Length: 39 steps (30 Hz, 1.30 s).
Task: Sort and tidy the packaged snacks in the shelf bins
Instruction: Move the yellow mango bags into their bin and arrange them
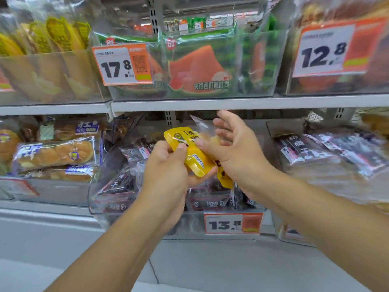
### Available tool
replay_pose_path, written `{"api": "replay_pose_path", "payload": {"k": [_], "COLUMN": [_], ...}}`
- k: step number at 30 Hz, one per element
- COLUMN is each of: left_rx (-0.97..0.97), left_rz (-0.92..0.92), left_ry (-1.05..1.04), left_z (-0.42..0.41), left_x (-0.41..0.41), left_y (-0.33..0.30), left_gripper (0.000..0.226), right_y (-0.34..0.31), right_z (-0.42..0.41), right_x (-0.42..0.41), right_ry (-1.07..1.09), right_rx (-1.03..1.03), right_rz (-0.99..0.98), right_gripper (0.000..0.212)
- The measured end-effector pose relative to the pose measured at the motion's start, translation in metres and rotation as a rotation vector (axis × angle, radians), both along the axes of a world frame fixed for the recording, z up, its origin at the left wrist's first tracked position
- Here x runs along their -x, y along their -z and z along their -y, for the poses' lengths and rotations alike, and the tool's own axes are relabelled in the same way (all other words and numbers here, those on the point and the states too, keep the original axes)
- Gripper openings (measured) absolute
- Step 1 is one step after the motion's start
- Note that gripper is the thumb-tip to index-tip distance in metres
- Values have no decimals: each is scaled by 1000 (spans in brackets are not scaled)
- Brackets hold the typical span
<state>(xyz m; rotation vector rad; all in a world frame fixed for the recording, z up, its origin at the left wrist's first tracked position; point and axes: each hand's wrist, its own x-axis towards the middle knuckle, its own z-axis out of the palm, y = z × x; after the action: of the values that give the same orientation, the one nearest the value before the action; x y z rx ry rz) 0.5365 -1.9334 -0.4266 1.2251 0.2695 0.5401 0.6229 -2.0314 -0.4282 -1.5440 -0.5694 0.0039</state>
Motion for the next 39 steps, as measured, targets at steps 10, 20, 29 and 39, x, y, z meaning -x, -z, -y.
{"api": "replay_pose_path", "payload": {"k": [10,20,29,39], "left_rx": [-90,-746,-226,-32], "left_rz": [57,210,225,196], "left_ry": [73,248,102,180], "left_z": [34,14,34,31], "left_x": [14,17,3,8], "left_y": [13,26,9,9], "left_gripper": [18,25,50,35], "right_y": [-12,-27,-26,-12], "right_z": [8,35,25,22], "right_x": [26,24,41,42], "right_ry": [-93,-303,-490,-292], "right_rx": [-168,-399,-440,-202], "right_rz": [-274,-475,-532,-432], "right_gripper": [37,44,47,77]}}
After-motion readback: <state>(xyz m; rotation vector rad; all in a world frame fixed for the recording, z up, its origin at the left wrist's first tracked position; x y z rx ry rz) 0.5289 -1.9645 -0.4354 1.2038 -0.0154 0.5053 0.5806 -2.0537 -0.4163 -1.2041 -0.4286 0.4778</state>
